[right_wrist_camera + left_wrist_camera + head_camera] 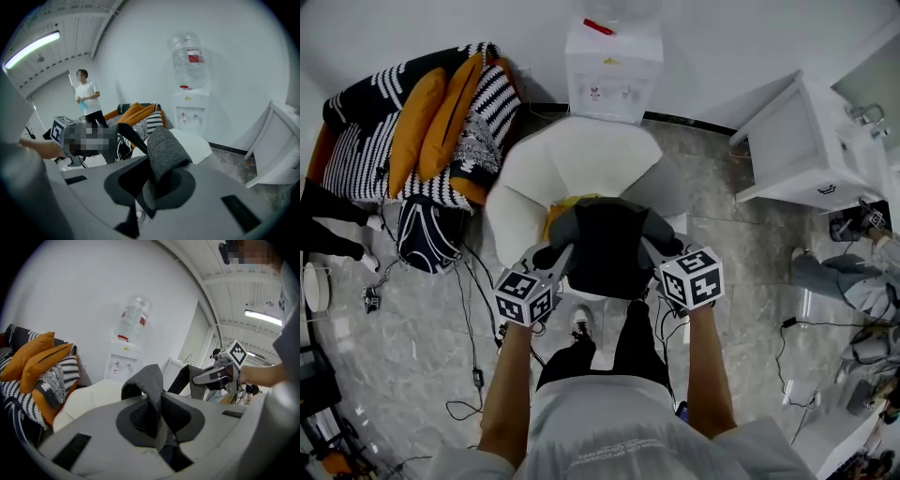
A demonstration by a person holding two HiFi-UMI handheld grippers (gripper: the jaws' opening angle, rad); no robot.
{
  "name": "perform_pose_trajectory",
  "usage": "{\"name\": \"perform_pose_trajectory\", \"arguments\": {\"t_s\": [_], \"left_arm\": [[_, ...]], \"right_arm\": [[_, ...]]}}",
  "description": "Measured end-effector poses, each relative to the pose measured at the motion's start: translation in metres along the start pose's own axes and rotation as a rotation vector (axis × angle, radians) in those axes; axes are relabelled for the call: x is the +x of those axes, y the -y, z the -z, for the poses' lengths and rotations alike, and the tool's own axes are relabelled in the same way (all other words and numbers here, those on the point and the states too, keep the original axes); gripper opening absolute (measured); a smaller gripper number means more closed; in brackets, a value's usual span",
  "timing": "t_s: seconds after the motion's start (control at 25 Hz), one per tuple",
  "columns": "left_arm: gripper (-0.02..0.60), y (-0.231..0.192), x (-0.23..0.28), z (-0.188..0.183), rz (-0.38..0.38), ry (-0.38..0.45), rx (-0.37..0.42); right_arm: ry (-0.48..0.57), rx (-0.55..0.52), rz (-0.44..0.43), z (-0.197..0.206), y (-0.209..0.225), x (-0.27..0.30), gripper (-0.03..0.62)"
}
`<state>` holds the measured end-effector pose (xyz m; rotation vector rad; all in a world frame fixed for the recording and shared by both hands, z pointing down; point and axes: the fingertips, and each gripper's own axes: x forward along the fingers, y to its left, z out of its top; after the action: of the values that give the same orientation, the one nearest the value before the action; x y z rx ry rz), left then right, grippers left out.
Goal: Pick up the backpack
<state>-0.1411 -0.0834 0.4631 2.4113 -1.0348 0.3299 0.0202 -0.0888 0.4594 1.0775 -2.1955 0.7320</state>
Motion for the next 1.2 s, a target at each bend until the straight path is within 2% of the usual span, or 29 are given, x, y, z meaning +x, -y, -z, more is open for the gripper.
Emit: {"name": "perform_pose_trajectory", "arguments": {"t_s": [0.2,0.52,1.2], "left_arm": [[0.046,0.015,-0.032,0.006,0.002,0.016,-0.005],[0.046,0.034,-0.081,0.000,-0.016,0.055,0.067],[0.046,0.050,-0.144,-0.112,-0.072,0.196,0.268]], "right_arm": [[0.005,-0.025,-0.034,0.010,-0.029,-0.017,0.035],[0.058,-0.056,-0.058,0.013,-0.077,-0.045,0.035],[0.276,-0.165,-0.060,-0.085,-0.135,-0.109,0.035]]}}
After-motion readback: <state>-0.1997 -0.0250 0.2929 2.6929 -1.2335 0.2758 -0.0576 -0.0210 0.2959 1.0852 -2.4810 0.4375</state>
